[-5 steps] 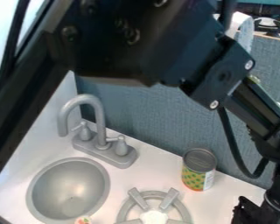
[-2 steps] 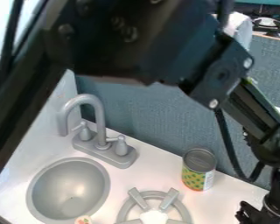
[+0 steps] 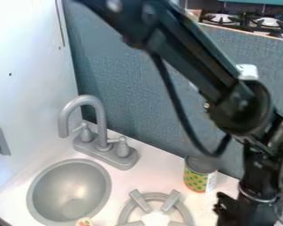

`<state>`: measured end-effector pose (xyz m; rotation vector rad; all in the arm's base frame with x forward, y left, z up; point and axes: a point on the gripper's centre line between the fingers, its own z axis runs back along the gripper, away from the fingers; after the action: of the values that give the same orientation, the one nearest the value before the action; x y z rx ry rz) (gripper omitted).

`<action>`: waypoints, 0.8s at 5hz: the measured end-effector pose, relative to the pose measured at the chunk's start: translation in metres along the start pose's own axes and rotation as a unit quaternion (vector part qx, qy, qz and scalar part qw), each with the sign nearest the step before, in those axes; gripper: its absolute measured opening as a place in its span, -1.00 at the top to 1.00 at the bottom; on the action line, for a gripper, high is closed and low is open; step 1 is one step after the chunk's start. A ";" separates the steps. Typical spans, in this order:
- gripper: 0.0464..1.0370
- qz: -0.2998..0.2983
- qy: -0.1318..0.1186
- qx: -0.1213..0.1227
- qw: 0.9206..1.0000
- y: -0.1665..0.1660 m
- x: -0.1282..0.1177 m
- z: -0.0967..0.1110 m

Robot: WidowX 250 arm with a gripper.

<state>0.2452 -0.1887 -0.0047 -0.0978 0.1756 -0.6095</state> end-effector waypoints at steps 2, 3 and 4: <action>-0.17 0.134 0.099 -0.017 0.986 0.032 -0.047 -0.031; -0.17 0.189 0.146 -0.012 0.971 0.047 -0.057 -0.046; -0.17 0.199 0.164 -0.001 0.966 0.052 -0.051 -0.057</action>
<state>0.2226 -0.1188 -0.0616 0.0387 0.5047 -0.2186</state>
